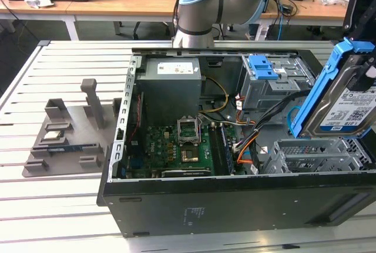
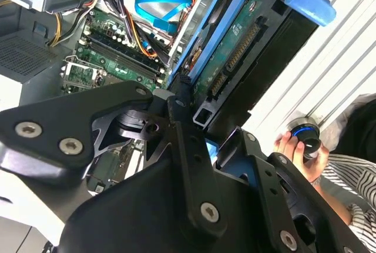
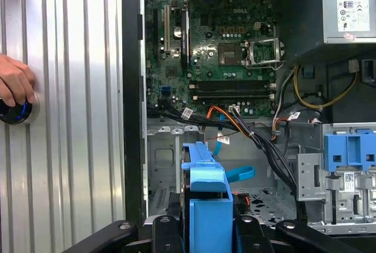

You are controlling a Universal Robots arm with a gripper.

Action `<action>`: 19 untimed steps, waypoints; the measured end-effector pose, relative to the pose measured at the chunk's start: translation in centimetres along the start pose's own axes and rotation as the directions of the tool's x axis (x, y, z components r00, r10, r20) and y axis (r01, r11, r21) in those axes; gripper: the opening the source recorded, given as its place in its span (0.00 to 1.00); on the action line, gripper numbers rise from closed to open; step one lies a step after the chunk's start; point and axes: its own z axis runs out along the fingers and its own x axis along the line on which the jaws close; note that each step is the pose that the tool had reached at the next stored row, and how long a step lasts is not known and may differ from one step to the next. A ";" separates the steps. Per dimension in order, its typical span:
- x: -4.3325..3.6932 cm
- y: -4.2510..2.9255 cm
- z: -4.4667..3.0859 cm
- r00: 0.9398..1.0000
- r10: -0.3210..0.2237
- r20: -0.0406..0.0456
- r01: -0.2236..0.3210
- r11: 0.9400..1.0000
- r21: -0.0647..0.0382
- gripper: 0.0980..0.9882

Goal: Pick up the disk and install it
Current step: 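Insert the disk into the insertion slot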

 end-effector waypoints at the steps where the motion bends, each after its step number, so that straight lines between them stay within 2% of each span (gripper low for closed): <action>1: 0.00 0.00 0.00 1.000 0.000 0.000 0.000 1.000 0.000 0.30; 9: 0.00 -0.01 0.27 1.000 0.000 0.000 0.000 1.000 0.000 0.30; 14: 0.00 -0.03 0.87 1.000 0.000 0.000 0.000 1.000 0.000 0.30; 19: -0.05 -0.05 1.79 1.000 0.000 0.000 0.000 1.000 0.000 0.30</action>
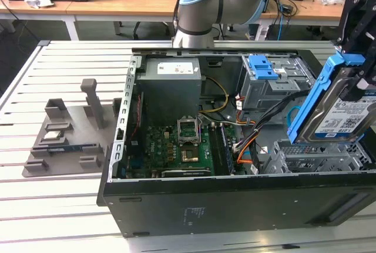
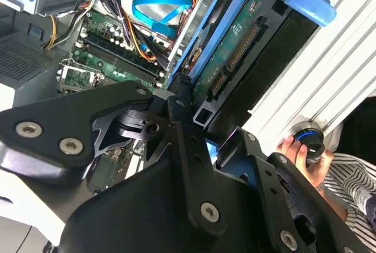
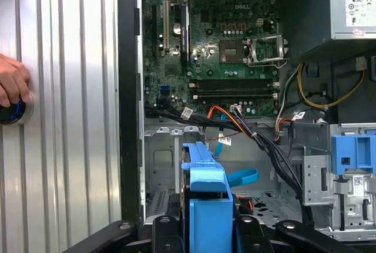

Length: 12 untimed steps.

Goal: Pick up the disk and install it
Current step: 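Insert the disk into the insertion slot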

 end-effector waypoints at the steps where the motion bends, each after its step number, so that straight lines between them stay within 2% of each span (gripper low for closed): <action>1: -0.01 0.00 0.14 1.000 0.000 0.000 0.000 1.000 0.000 0.30; 5: 0.00 0.41 0.87 1.000 0.000 0.000 0.000 1.000 0.000 0.30; 12: -0.03 0.60 1.99 1.000 0.000 0.000 0.000 1.000 0.000 0.30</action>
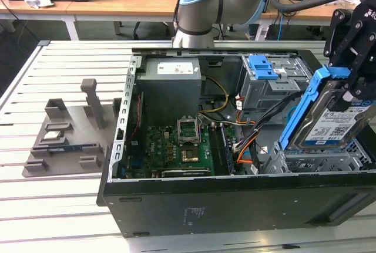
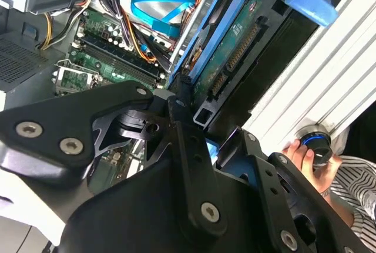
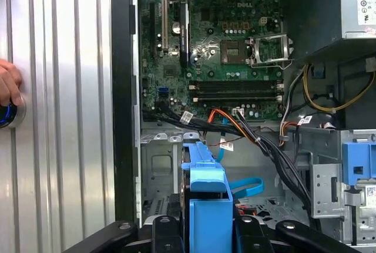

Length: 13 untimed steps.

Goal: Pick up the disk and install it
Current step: 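Insert the disk into the insertion slot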

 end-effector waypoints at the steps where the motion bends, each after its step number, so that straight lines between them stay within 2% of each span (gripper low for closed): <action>1: 0.00 0.01 0.12 1.000 0.000 0.000 0.000 1.000 0.000 0.30; 5: 0.01 0.08 0.71 1.000 0.000 0.000 0.000 1.000 0.000 0.30; 13: 0.02 0.07 1.31 1.000 0.000 0.000 0.000 1.000 0.000 0.30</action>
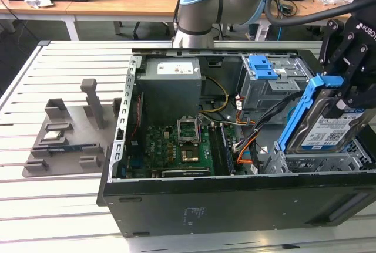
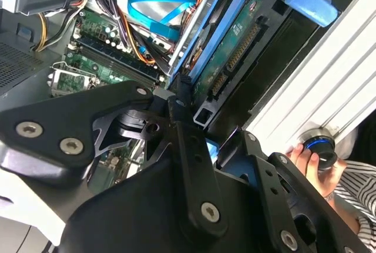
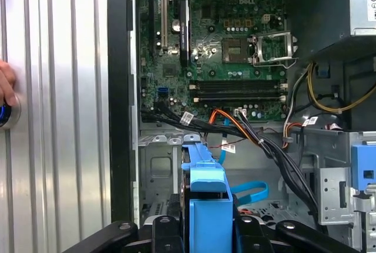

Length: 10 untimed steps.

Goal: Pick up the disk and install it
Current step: 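Insert the disk into the insertion slot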

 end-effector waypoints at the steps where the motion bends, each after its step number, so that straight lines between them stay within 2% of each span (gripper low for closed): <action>1: 0.00 0.00 0.07 1.000 0.000 0.000 0.000 1.000 0.000 0.30; 10: 0.00 -0.02 0.70 1.000 0.000 0.000 0.000 1.000 0.000 0.30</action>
